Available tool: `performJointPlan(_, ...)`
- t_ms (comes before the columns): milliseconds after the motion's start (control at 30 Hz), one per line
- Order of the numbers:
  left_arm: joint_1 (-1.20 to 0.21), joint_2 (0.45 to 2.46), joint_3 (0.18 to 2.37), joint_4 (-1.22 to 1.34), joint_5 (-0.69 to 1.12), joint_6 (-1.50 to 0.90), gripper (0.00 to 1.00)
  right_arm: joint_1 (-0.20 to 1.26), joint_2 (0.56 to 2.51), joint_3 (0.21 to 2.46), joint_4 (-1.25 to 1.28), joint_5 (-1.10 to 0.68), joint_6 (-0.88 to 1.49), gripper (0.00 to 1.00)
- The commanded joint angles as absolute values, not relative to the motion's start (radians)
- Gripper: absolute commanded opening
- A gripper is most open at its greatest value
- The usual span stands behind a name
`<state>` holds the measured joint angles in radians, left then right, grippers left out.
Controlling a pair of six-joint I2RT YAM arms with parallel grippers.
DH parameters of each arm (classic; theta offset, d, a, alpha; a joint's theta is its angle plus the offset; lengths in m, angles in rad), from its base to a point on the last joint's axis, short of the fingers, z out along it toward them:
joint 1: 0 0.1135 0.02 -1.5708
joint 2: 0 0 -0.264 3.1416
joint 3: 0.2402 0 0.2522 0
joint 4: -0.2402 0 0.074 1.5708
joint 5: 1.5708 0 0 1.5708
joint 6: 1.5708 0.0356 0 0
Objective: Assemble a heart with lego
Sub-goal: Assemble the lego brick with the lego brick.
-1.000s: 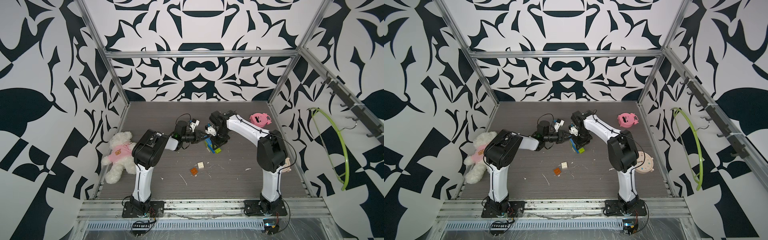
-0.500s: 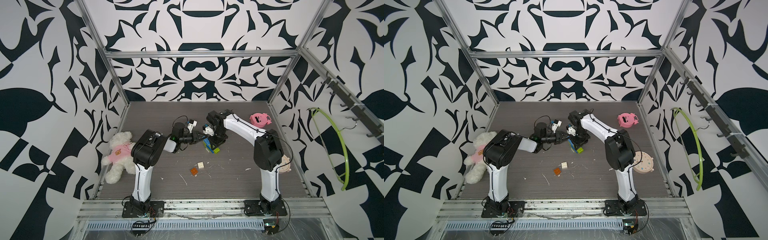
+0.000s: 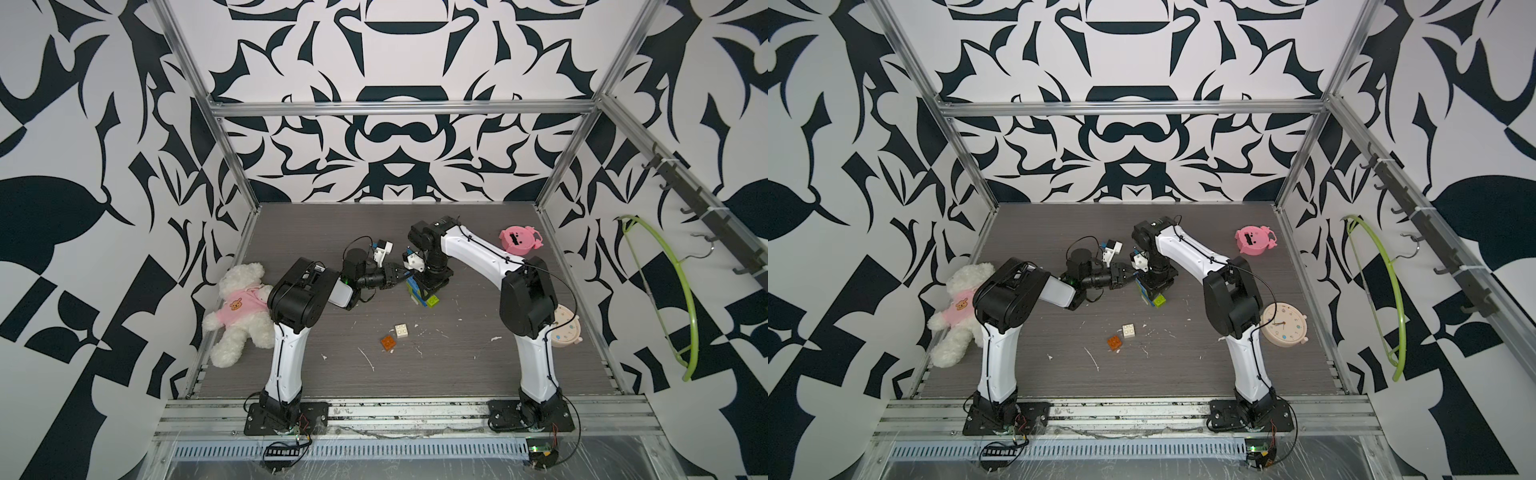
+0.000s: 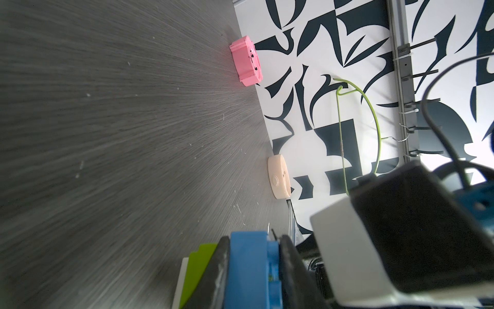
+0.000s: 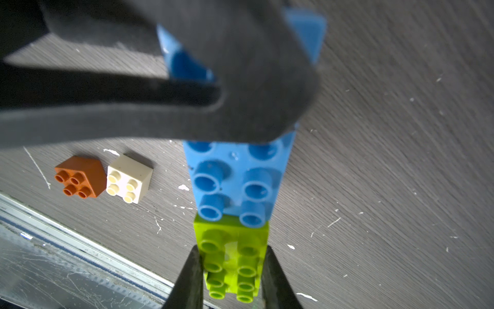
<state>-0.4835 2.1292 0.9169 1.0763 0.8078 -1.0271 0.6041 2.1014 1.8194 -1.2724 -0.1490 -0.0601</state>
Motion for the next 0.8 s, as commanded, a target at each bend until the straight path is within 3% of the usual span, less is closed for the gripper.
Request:
performJointPlan(0, -0.483, 2.164, 0.867, 0.917, 0.766, -0.951, 0.24, 0.614, 2.162, 1.825, -1.266, -0.124, -0.062, 0.0)
performJointPlan(767, -0.443, 2.185, 0.811, 0.966, 0.755, -0.953, 0.28, 0.605, 2.296, 1.976, -1.364, -0.11, -0.061, 0.0)
